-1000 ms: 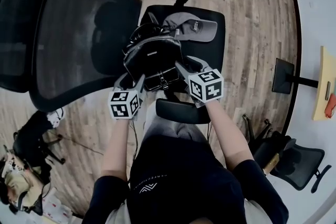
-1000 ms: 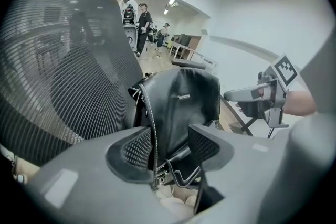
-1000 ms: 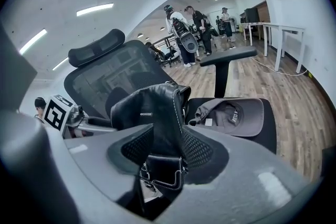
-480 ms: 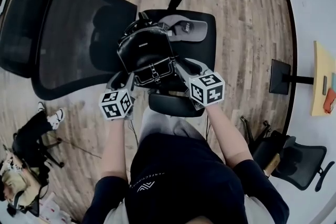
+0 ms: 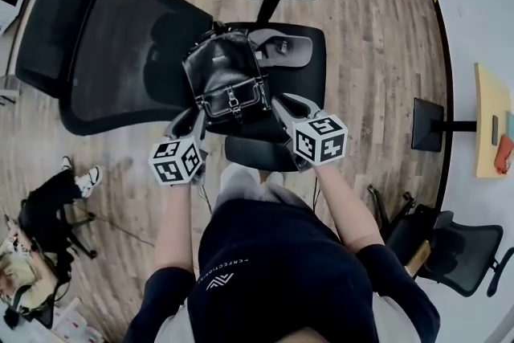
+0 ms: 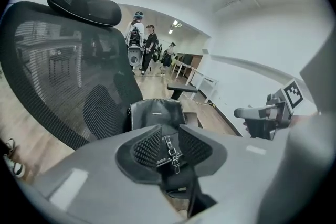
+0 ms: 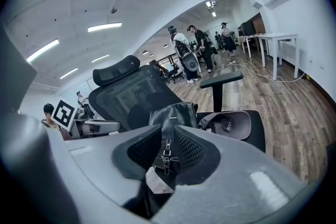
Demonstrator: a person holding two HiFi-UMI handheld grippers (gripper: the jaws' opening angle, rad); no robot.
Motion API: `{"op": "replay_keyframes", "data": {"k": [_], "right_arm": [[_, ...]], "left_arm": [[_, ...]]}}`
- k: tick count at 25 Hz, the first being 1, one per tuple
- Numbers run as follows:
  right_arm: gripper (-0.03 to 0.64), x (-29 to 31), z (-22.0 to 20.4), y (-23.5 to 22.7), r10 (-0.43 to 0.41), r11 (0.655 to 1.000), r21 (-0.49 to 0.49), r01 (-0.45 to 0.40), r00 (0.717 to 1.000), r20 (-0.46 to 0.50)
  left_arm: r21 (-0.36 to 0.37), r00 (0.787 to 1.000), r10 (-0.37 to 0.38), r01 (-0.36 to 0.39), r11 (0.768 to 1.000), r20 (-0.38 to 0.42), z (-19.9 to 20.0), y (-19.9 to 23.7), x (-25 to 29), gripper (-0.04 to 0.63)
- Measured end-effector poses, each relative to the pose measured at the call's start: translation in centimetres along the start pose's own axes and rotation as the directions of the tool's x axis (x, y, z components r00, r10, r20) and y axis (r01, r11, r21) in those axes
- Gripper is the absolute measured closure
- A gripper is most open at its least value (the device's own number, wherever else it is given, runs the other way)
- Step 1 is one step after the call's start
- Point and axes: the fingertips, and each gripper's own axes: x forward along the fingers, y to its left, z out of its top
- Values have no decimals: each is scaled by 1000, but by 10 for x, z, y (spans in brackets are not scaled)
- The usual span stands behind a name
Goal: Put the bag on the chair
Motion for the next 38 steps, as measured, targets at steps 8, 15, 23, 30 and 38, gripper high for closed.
{"op": "replay_keyframes", "data": {"k": [8,15,23,30,38], "right_arm": [[581,-24,-1,13,1,1000,-11,-1,1000,18],[613,-35,-8,22,0,1000,17,-1,999,33],[614,-44,-15,29,-18,1000,-4,18,999,26],[615,-52,-25,31,-41,998,-37,41,999,8],[615,-57,-21,31,-40,999,-10,40,999,29]], "left_arm": [[33,998,-61,61,998,21,6,-33,-21,552],[59,997,-68,66,996,34,11,-48,-33,580],[79,996,-72,69,994,47,9,-61,-46,580],[78,998,-57,54,996,38,2,-65,-55,580],[86,998,-45,42,995,38,0,-65,-62,580]]}}
